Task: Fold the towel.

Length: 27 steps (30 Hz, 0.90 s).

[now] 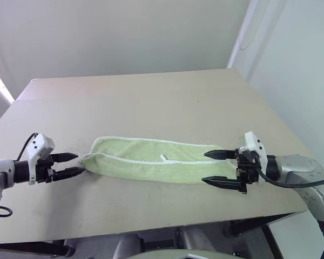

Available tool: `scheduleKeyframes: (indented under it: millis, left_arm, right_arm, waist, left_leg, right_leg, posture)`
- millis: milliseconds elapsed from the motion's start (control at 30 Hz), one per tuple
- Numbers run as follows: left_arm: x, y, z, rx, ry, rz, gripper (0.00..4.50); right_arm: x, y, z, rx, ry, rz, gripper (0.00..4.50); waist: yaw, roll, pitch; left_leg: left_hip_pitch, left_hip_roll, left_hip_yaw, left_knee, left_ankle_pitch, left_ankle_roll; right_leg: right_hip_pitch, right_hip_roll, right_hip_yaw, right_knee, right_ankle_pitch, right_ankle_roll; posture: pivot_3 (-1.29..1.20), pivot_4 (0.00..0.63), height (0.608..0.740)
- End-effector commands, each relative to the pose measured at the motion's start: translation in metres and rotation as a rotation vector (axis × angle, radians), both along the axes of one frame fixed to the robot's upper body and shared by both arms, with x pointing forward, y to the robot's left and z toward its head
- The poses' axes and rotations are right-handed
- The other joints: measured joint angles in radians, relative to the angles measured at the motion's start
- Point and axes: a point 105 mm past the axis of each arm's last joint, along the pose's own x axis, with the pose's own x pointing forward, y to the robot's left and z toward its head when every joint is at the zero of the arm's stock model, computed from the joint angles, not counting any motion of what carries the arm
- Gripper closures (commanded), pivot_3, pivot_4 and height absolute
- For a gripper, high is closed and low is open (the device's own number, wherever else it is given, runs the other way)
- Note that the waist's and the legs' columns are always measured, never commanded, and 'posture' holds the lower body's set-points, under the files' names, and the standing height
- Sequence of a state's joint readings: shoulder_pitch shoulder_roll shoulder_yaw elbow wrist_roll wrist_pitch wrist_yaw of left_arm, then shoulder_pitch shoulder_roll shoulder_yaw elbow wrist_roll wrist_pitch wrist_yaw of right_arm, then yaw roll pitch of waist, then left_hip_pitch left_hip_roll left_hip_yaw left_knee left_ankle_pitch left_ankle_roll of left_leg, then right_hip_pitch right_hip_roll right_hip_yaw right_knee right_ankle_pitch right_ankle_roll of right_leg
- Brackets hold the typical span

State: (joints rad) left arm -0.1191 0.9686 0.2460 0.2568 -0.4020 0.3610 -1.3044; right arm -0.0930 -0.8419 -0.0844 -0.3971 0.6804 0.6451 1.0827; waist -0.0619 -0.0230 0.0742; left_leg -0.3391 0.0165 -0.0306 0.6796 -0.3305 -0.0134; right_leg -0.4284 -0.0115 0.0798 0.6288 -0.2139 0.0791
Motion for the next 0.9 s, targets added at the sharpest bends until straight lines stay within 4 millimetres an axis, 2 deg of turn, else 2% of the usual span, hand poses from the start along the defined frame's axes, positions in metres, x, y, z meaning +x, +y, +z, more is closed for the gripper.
scheduleKeyframes:
  millis: [33,367,533,667,767,900]
  left_arm:
    - [0.008,0.0,0.006,0.01,-0.034,-0.013,0.93]
    - [0.035,-0.003,0.011,-0.011,-0.074,-0.014,0.93]
    - [0.048,-0.015,0.007,-0.028,-0.08,-0.034,0.93]
    - [0.049,-0.016,-0.003,-0.016,-0.035,-0.047,0.93]
    - [0.054,-0.016,-0.011,-0.008,-0.016,-0.036,0.93]
    - [0.061,-0.02,-0.013,-0.012,-0.011,-0.028,0.93]
  right_arm:
    - [0.009,-0.004,0.011,0.014,-0.07,-0.041,0.03]
    - [0.017,-0.012,0.019,0.067,-0.088,-0.162,0.03]
    - [0.017,-0.025,0.01,0.028,-0.021,-0.233,0.03]
    - [0.02,-0.031,0.009,0.008,0.018,-0.294,0.03]
    - [0.018,-0.04,-0.005,-0.085,0.049,-0.325,0.03]
    - [0.024,-0.049,-0.012,-0.115,0.059,-0.389,0.03]
  waist:
    - [-0.001,0.0,0.0]
    - [0.007,0.0,0.0]
    - [0.018,0.0,0.0]
    - [0.017,0.0,0.0]
    - [0.019,0.0,-0.001]
    - [0.019,-0.001,-0.001]
  left_leg:
    - [0.0,0.0,0.0,0.0,0.0,0.0]
    - [0.0,0.0,0.0,0.001,0.0,0.0]
    - [0.0,0.0,0.001,0.001,0.0,0.0]
    - [0.0,0.0,0.001,0.001,0.0,0.0]
    - [0.0,0.0,0.001,0.001,0.0,0.0]
    - [0.0,-0.001,0.001,0.002,0.0,0.0]
  right_leg:
    - [0.0,0.0,0.0,0.0,0.0,0.0]
    - [0.001,0.0,0.0,0.001,0.0,0.0]
    - [0.001,0.0,0.001,0.001,0.0,0.0]
    - [0.001,0.0,0.001,0.001,0.0,0.0]
    - [0.001,0.0,0.001,0.001,0.0,0.0]
    - [0.001,0.0,0.001,0.001,0.0,0.0]
  posture:
    - [0.0,0.0,0.712]
    - [0.0,0.0,0.712]
    - [0.0,0.0,0.712]
    - [0.0,0.0,0.712]
    - [0.0,0.0,0.712]
    - [0.0,0.0,0.712]
